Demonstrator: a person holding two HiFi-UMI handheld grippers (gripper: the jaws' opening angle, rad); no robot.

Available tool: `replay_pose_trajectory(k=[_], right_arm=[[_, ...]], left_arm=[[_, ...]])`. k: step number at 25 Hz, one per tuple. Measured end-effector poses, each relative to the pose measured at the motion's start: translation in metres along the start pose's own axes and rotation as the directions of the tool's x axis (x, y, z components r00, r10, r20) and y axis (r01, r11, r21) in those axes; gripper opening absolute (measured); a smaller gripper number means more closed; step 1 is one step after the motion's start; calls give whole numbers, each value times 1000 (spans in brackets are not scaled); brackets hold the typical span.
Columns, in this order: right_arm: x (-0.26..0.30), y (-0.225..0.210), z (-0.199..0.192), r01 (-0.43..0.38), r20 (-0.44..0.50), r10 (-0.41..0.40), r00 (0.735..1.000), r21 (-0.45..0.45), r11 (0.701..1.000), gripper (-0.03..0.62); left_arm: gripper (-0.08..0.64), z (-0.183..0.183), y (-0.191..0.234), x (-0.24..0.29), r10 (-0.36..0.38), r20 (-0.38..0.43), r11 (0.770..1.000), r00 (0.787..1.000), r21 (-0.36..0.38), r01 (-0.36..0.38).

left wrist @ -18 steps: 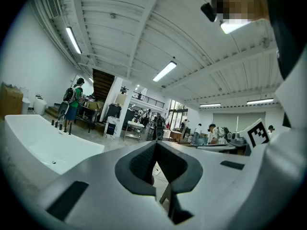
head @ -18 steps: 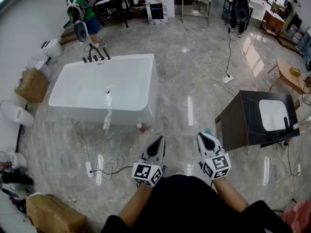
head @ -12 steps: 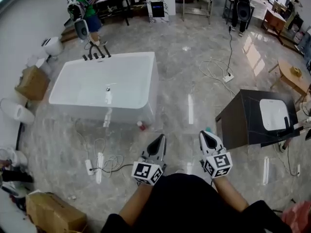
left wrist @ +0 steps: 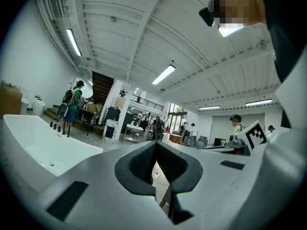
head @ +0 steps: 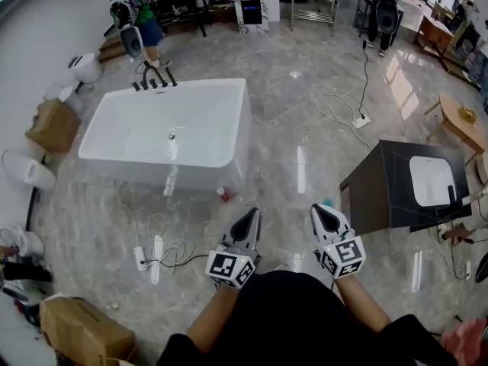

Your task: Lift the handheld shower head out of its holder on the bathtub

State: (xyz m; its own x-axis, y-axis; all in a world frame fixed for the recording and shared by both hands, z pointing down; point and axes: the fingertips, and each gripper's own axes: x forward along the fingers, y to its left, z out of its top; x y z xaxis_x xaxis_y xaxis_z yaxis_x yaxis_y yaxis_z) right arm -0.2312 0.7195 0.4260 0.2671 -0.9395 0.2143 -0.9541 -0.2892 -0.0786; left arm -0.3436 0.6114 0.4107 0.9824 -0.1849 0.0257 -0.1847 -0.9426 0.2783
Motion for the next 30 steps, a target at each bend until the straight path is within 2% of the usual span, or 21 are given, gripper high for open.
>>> replay_pose_trajectory(k=[6,13,14,16,18,21,25,30], right_arm=[[-3,-7,4,16,31,-18,999,47,999,-2],[-7,-7,0,-2,25,0,1000,55,998,2],[-8,-7,-2,-1,16,0,1000,54,999,28],[-8,-9,-6,4,-5,-4,1000,53,999,162],[-9,-11,-12,12,-21,-11,1000,53,999,204],[-13,-12,-16,12,-32,-11,999,57,998,230],[-19,-14,-25,5,-42,-1,999,84,996,230],[-13,-6,-32,-42,-53,50,997,146,988,230]], left_arm=[[-9,0,1,-1,6,-8,1000,1000,4,-6],[7,-1,8,-5,21,-18,1000,1000,20,-21],[64,-3,10,-5,20,-27,1000,999,15,-20],[184,-9,13,-4,11,-53,1000,999,-1,-12],[235,-14,16,-5,8,-66,1000,998,-2,-8],[256,-14,19,-10,31,-62,999,998,18,-30],[261,-16,24,-17,82,-47,997,995,15,-82],[262,-15,33,-20,124,-37,992,992,3,-124]])
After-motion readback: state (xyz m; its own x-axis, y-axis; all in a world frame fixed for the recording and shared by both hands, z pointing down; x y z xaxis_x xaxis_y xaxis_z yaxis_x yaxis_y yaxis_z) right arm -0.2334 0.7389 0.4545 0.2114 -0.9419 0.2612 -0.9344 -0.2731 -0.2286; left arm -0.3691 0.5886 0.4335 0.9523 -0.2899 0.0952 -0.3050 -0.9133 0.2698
